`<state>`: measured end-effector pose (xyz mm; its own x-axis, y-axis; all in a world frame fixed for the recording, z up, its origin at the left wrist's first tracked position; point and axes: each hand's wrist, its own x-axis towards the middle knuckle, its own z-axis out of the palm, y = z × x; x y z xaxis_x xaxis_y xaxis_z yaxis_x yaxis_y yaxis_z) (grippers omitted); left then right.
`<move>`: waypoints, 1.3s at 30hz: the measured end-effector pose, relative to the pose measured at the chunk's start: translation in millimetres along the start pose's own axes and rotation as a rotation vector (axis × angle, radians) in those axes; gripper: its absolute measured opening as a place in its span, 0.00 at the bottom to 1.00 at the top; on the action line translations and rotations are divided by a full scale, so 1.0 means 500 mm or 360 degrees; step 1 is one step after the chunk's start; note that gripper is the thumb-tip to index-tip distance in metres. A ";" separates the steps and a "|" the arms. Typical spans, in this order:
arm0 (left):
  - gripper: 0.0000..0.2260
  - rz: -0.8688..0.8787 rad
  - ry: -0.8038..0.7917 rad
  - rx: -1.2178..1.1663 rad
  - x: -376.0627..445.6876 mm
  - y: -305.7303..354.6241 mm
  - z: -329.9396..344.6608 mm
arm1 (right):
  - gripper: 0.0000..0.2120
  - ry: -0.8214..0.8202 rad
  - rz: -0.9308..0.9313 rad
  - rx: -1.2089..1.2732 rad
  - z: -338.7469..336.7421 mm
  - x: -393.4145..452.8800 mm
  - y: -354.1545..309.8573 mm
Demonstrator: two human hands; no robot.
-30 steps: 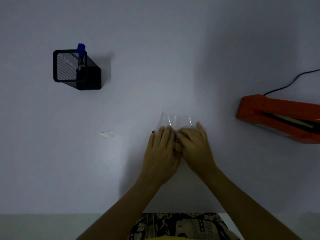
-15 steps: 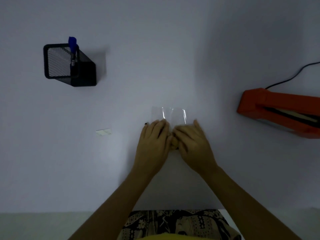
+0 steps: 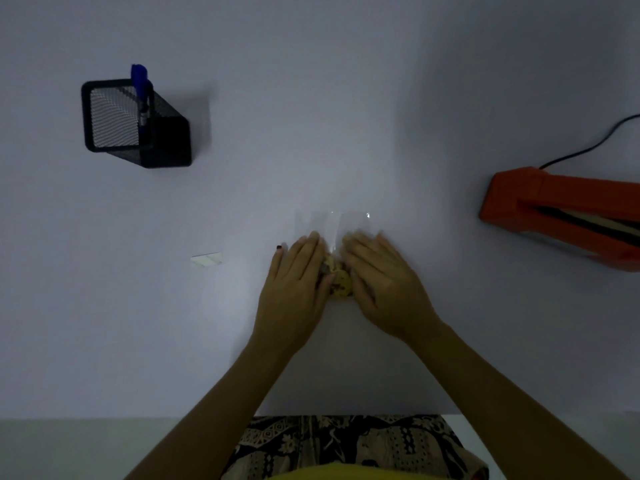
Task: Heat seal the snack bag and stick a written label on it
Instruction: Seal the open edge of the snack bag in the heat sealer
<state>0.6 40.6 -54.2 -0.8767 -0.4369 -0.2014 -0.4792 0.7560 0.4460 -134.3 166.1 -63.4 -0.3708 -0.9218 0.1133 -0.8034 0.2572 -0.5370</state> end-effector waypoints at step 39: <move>0.24 0.0385 -0.0353 0.0396 0.043 -0.101 -0.033 | 0.27 -0.0366 -0.0105 -0.0231 -0.007 0.073 0.028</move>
<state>6.8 -14.9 -66.9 -0.9402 -0.1370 -0.3118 -0.2300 0.9307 0.2846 -160.8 137.1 -63.7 -0.2132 -0.9753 -0.0576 -0.8867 0.2180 -0.4077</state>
